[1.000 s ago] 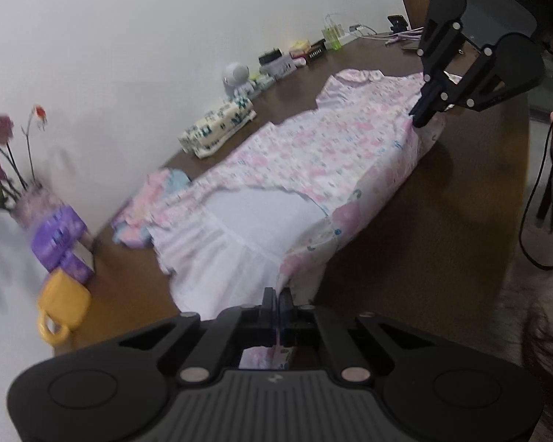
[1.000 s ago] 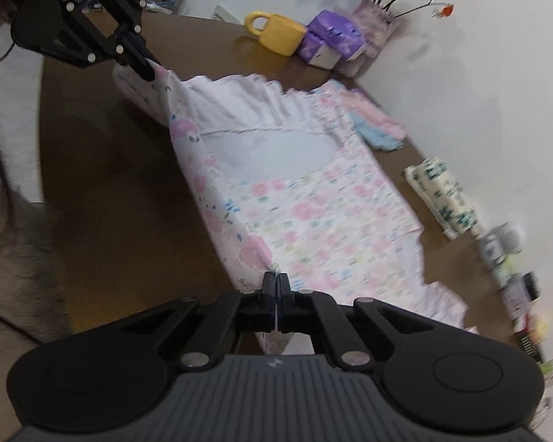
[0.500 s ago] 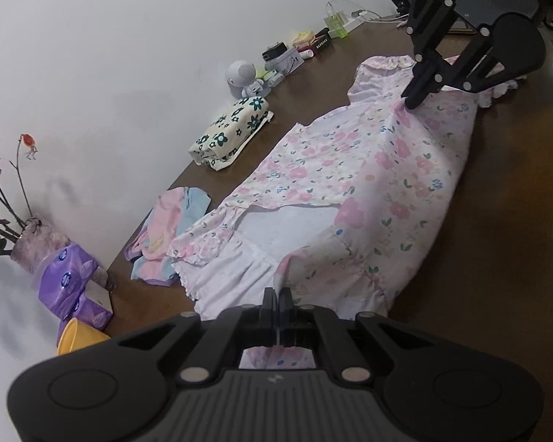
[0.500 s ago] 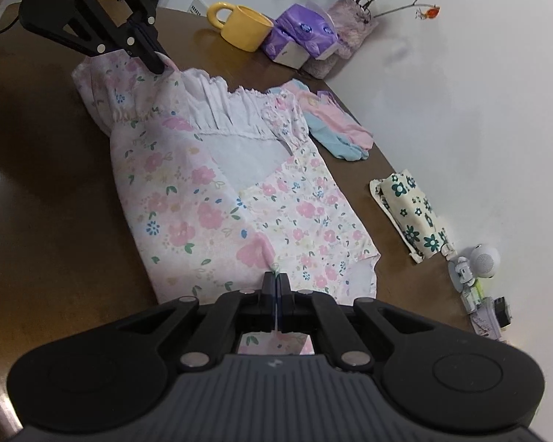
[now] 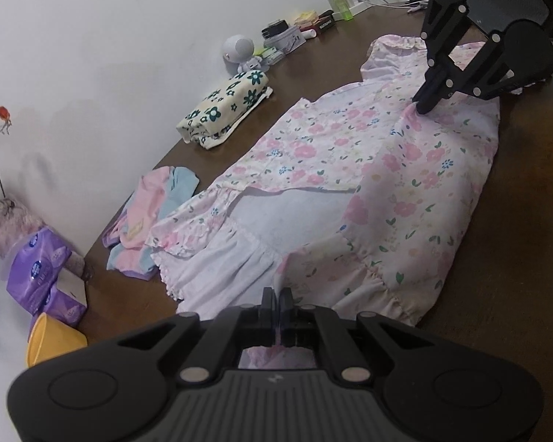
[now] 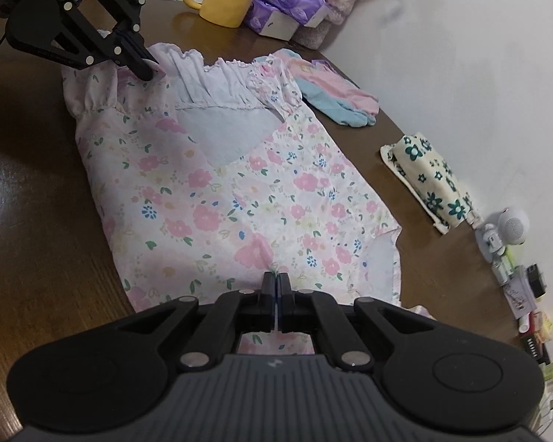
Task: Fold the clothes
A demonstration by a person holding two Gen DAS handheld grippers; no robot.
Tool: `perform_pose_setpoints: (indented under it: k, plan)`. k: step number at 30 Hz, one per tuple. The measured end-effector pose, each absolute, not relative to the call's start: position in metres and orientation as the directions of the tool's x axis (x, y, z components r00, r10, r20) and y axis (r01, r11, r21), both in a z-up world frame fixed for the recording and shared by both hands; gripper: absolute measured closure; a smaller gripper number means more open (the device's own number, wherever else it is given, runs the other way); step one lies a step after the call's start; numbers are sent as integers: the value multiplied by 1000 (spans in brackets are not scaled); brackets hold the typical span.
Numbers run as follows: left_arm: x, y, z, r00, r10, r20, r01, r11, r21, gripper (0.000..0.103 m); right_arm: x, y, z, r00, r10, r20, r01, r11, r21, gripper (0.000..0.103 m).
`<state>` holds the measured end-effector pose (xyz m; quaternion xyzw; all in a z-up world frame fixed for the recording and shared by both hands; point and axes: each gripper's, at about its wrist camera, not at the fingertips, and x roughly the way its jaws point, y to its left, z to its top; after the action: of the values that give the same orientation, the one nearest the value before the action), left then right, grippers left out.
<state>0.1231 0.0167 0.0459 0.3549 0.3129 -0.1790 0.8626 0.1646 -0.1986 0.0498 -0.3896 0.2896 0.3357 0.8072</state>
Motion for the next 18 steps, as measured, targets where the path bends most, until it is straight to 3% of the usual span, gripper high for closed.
perform_pose_setpoints:
  k: [9, 13, 18]
  plan:
    - [133, 23, 37, 714, -83, -696, 519, 730, 445, 93, 181, -204, 43, 569, 334, -752, -770, 538, -343, 98]
    - [131, 36, 47, 725, -95, -682, 449, 816, 364, 68, 188, -228, 57, 575, 368, -731, -716, 658, -233, 67]
    - [111, 53, 75, 780, -155, -606, 353, 909, 221, 64, 176, -260, 80, 611, 424, -668, -633, 769, -90, 67]
